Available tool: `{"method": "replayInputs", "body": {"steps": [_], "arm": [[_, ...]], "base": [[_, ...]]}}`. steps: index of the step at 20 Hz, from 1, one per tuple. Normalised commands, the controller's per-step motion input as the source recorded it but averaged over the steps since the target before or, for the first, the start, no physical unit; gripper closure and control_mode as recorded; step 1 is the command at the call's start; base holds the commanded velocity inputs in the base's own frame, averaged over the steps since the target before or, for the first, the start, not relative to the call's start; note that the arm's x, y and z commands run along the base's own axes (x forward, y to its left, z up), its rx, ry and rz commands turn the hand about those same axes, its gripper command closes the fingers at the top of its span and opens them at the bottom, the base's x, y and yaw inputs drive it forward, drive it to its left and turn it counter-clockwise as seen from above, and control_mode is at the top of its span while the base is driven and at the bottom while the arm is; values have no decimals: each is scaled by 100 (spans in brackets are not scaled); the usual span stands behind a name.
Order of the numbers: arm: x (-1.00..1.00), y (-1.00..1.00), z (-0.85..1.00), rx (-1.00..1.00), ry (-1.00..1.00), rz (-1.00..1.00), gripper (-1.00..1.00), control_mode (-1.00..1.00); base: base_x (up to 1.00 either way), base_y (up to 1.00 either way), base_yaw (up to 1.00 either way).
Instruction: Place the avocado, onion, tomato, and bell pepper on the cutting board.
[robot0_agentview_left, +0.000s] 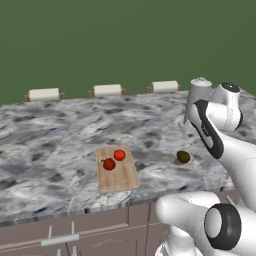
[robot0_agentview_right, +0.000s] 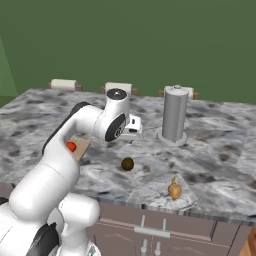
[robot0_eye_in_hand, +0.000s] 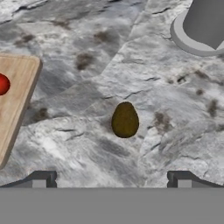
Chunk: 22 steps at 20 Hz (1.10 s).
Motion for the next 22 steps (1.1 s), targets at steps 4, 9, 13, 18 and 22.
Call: {"method": "replayInputs", "body": {"steps": [4, 9, 13, 18, 22], "arm": [[11, -7, -14, 0, 3, 0, -100, -100], [15, -1, -22, 0, 4, 0, -100, -100], [15, 0, -25, 0, 3, 0, -100, -100], [16, 0, -17, 0, 1, 0, -100, -100], [21, 0, -14, 0, 3, 0, -100, -100]], "base": [[0, 0, 0], [0, 0, 0], [0, 0, 0], [0, 0, 0], [0, 0, 0]]}}
